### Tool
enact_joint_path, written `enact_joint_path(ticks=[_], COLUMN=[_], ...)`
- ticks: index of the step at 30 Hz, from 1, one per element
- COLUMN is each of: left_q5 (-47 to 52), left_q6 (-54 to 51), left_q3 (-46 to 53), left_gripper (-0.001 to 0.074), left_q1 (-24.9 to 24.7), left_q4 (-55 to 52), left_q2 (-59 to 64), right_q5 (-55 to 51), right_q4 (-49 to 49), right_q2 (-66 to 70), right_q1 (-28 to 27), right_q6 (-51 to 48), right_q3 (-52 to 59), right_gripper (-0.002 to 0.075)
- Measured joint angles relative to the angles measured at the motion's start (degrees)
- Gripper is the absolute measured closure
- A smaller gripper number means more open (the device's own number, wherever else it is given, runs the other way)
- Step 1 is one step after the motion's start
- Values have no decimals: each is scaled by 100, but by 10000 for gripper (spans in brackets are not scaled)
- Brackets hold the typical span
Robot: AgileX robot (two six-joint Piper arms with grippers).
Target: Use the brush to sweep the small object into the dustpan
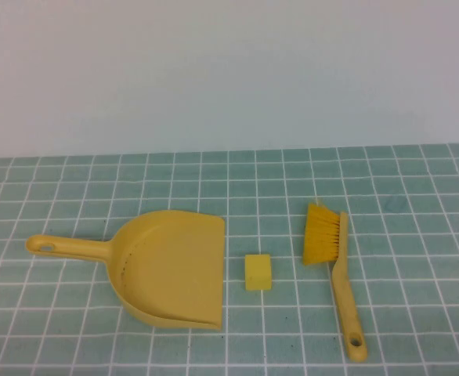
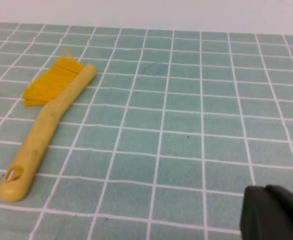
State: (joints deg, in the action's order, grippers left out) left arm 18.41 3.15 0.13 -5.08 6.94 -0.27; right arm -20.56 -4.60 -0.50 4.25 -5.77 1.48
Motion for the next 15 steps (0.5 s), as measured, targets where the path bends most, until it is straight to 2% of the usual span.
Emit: enact_joint_path(ticks=[4, 7, 11, 15], left_q5=[-140, -688, -1547, -1663], left_q6=[0, 0, 0, 0], left_q3=[0, 0, 0, 0], left_gripper=[738, 736, 736, 736], left_q1=[0, 0, 0, 0], left_q4=[0, 0, 0, 0], left_q2=[0, 0, 0, 0], right_q5=[19, 232, 1030, 1836], right_q4=[151, 311, 323, 266], right_q2=[0, 0, 0, 0], right_q1=[0, 0, 0, 0], right_q6=[-172, -264, -291, -303], right_q3=[0, 0, 0, 0], right_gripper=[727, 727, 727, 727])
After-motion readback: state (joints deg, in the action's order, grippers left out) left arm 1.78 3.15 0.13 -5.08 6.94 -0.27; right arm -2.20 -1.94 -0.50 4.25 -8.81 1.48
